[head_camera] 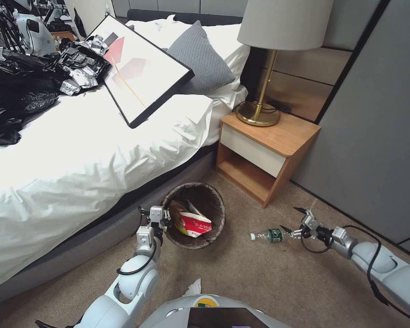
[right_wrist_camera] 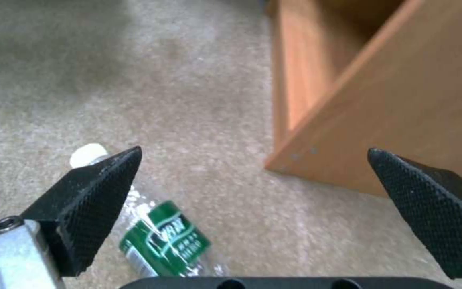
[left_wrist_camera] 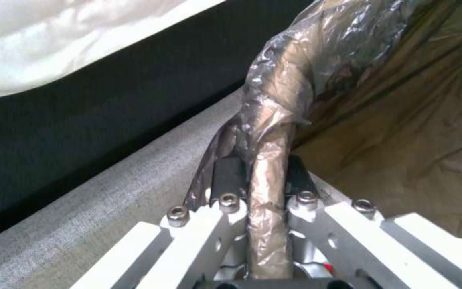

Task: Pick up the trash bin, then pick up the garbage from the floor and place it into the trash bin.

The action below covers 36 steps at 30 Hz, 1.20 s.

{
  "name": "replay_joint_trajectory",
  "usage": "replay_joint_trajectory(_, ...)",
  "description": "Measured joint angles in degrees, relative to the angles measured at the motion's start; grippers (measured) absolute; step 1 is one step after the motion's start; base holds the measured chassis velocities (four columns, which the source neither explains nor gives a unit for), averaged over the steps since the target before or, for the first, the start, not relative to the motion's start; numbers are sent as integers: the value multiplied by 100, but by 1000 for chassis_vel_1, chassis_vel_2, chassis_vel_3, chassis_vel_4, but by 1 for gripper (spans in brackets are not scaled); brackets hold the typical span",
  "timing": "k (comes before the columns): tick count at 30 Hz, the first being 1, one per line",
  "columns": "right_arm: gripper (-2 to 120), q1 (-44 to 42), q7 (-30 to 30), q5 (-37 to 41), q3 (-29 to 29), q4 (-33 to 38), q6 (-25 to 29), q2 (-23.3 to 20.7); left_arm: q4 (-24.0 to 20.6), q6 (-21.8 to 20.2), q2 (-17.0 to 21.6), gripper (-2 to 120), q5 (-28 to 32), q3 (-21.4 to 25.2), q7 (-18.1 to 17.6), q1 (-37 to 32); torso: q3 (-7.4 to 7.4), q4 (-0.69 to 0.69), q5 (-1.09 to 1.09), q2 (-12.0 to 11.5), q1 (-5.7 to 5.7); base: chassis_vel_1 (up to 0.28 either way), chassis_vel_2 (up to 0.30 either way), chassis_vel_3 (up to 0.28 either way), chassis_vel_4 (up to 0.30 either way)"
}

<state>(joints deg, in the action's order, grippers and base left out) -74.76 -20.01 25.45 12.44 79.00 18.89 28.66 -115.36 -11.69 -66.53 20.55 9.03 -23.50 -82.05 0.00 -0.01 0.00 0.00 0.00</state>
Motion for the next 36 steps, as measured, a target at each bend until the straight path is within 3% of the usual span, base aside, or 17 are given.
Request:
replay_joint_trajectory(3,100,603,-267,-127,-541,-297,72,165,12,-4,-14,2,1,-2,-5,10,0,1,0,0,0,0,0,0,0)
replay_joint_trajectory(11,100,1317,-473,-332,-1165,-861,85,543,16,-8,-42,2,1,35,-12,24,0,0,-1,0,0,0,0,0,0)
replay_joint_trajectory(36,100,1598,-580,-1054,-1705,-1620,232,1342,58,-5,-178,2,-25,89,-12,33,0,1,-1,0,0,0,0,0,0)
